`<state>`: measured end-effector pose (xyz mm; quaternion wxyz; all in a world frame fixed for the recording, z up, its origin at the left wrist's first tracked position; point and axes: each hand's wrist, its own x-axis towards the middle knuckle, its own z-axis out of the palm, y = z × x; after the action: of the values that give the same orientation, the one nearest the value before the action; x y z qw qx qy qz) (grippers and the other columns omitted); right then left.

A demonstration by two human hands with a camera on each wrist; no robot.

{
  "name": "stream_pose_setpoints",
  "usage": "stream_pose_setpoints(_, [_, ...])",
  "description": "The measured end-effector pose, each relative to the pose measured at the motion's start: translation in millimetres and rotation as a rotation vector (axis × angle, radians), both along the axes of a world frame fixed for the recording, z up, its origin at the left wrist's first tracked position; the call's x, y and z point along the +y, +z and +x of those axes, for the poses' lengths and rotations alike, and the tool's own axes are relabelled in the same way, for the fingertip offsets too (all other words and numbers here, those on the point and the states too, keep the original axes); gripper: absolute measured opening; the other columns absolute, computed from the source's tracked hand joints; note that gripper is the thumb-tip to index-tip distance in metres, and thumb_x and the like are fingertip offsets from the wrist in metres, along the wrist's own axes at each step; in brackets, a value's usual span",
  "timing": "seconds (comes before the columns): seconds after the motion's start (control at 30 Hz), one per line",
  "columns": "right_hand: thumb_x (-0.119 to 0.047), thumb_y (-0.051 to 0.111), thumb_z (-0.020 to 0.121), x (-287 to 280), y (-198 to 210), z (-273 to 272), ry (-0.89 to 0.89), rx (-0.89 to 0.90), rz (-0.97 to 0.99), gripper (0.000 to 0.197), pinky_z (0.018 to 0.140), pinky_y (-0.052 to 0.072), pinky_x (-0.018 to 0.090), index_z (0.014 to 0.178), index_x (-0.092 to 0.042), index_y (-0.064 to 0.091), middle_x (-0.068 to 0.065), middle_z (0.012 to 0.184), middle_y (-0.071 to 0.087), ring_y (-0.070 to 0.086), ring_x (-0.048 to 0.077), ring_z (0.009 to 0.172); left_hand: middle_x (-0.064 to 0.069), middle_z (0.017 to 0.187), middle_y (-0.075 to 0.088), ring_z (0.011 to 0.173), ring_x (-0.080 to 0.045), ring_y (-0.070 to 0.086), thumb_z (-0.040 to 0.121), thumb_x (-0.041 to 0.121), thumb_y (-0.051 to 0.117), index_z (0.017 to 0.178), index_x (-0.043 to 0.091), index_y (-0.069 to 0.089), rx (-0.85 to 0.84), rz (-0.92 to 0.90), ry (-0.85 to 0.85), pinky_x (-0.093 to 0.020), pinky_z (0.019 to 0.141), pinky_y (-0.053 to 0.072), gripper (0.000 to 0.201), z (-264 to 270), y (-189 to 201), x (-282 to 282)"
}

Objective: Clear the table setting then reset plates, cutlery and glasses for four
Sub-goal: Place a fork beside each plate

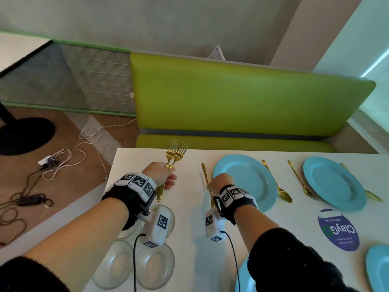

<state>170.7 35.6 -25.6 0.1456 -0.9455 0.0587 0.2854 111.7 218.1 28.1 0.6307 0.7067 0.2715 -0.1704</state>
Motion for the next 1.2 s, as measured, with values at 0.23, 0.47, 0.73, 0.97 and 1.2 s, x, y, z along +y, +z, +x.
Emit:
stream_pose_setpoints(0.23, [-0.017, 0.057, 0.09, 7.4, -18.9, 8.8, -0.026, -0.022, -0.048, 0.032, 0.048, 0.028, 0.014, 0.12, -0.004, 0.059, 0.011, 0.115, 0.063, 0.057, 0.026, 0.117, -0.007, 0.075, 0.059, 0.06, -0.018, 0.055, 0.098, 0.011, 0.043, 0.09, 0.008, 0.054, -0.006, -0.041, 0.037, -0.027, 0.055, 0.046, 0.014, 7.9, -2.7, -4.3])
stream_pose_setpoints(0.47, [-0.014, 0.059, 0.086, 12.3, -25.6, 14.9, -0.234, -0.124, 0.02, 0.019, 0.077, 0.053, 0.028, 0.1, -0.003, 0.065, 0.011, 0.105, 0.069, 0.067, 0.027, 0.1, -0.007, 0.077, 0.06, 0.063, -0.017, 0.056, 0.098, 0.012, 0.043, 0.083, 0.012, 0.055, -0.001, -0.037, 0.023, -0.027, 0.059, 0.048, 0.019, 17.0, -7.2, -10.8])
stream_pose_setpoints(0.73, [-0.025, 0.071, 0.078, 4.9, -25.2, 21.2, -0.361, -0.181, 0.106, 0.027, 0.08, 0.058, 0.038, 0.094, -0.006, 0.061, 0.01, 0.095, 0.068, 0.069, 0.029, 0.091, -0.006, 0.075, 0.059, 0.06, -0.016, 0.055, 0.098, 0.012, 0.042, 0.081, 0.014, 0.055, -0.003, -0.041, 0.03, -0.026, 0.056, 0.047, 0.021, 14.9, -10.3, -17.0])
stream_pose_setpoints(0.97, [-0.033, 0.069, 0.081, -3.3, -21.4, 18.6, -0.332, -0.176, 0.127, 0.032, 0.072, 0.054, 0.033, 0.096, -0.007, 0.056, 0.012, 0.104, 0.067, 0.067, 0.029, 0.091, -0.006, 0.075, 0.058, 0.06, -0.016, 0.054, 0.099, 0.012, 0.041, 0.081, 0.014, 0.054, -0.009, -0.031, 0.027, -0.025, 0.055, 0.046, 0.022, 6.6, -4.4, -20.5])
stream_pose_setpoints(1.2, [-0.045, 0.061, 0.086, -14.0, 24.9, -16.2, -0.144, -0.205, 0.291, 0.031, 0.057, 0.041, 0.02, 0.087, -0.014, 0.058, -0.004, 0.075, 0.057, 0.056, 0.013, 0.073, -0.006, 0.076, 0.059, 0.06, -0.016, 0.054, 0.099, 0.013, 0.042, 0.097, 0.008, 0.054, -0.028, -0.043, -0.016, -0.024, 0.055, 0.047, 0.013, -14.4, 12.3, -41.1])
